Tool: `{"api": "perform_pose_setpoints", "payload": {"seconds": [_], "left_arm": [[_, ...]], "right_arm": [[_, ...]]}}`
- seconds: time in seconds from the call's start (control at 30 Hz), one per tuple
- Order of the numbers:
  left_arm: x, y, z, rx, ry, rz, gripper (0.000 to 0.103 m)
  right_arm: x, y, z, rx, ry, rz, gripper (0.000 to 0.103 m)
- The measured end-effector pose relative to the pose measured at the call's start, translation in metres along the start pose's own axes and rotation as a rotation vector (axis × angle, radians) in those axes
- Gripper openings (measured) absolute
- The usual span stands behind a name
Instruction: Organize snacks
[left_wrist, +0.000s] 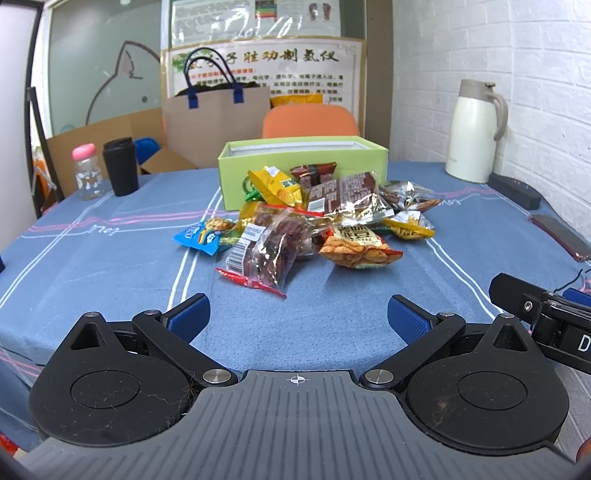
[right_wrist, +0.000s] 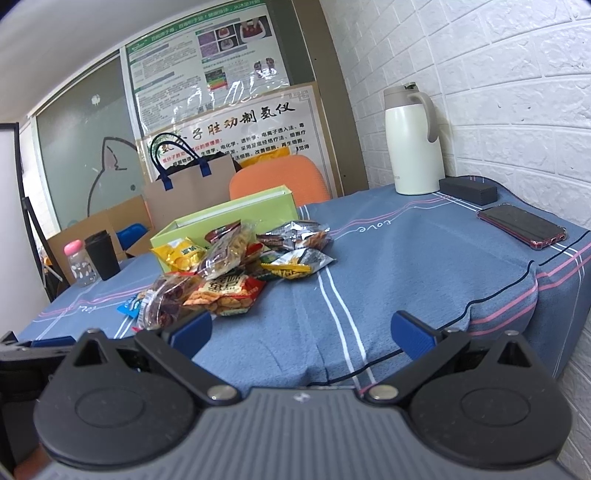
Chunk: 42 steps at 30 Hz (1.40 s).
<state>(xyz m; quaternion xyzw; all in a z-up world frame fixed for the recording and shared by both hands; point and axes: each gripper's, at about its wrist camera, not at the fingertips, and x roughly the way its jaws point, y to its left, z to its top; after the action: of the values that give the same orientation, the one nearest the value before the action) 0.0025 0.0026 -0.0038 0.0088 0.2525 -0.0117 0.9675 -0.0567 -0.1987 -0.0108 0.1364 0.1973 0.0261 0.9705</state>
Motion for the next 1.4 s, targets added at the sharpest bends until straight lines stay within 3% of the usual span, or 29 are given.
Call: {"api": "perform_pose_setpoints", "payload": {"seconds": [1.07, 1.2, 1.4], "left_arm": [[0.011, 0.005, 0.008, 0.007, 0.029, -0.020, 0.092], [0.031, 0.026, 0.019, -0.044, 0.031, 0.006, 0.092], [0.061, 0.064, 0.031, -0.118, 0.099, 0.008, 0.090]], "right_arm": [[0.006, 0.006, 0.002, -0.035, 0.011, 0.008, 0.103], [0.040, 0.013, 0.009, -0.079, 0.034, 0.013, 0.103], [0.111, 0.020, 0.010, -0.131, 0.166, 0.007, 0.103]]}}
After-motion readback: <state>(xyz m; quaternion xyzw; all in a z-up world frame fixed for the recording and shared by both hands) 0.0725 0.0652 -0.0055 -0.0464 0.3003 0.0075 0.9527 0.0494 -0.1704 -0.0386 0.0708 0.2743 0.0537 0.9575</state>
